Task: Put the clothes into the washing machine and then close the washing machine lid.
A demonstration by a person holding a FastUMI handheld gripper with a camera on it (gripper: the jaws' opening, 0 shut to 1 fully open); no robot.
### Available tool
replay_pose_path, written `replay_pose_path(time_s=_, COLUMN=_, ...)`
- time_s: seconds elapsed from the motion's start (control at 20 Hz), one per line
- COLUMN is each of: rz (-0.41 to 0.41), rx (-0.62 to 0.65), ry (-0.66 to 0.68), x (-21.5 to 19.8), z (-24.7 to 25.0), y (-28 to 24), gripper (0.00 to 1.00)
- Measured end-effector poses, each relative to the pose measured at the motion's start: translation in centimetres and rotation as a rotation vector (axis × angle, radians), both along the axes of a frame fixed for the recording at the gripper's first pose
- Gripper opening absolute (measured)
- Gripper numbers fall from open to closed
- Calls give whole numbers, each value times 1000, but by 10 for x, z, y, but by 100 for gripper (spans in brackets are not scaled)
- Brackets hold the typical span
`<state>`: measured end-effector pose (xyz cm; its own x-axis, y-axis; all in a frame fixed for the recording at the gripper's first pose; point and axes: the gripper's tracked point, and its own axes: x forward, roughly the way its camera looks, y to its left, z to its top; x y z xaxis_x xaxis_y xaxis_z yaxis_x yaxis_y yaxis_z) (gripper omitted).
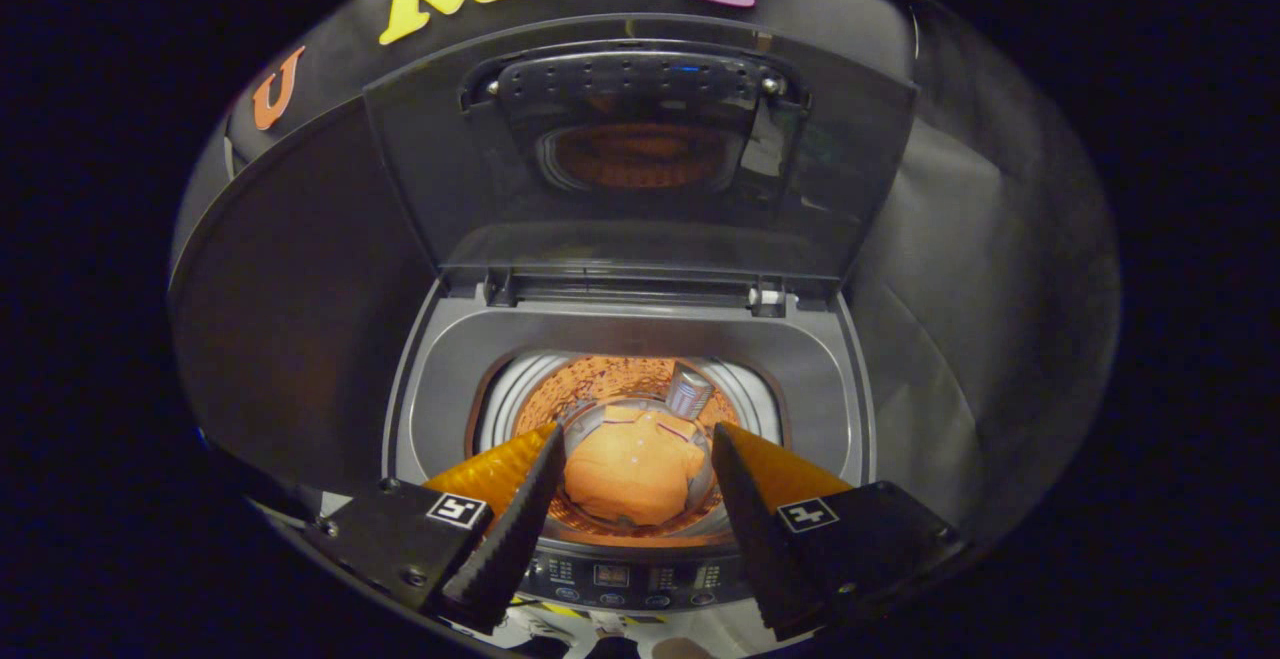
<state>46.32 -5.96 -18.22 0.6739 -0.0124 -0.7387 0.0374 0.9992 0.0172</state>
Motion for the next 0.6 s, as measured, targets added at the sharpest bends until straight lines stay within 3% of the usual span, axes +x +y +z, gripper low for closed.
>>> replay_pose_path(time_s=0.6, rz=1, rx=-71, ry=-247, x=22, z=70, y=-20, gripper=91)
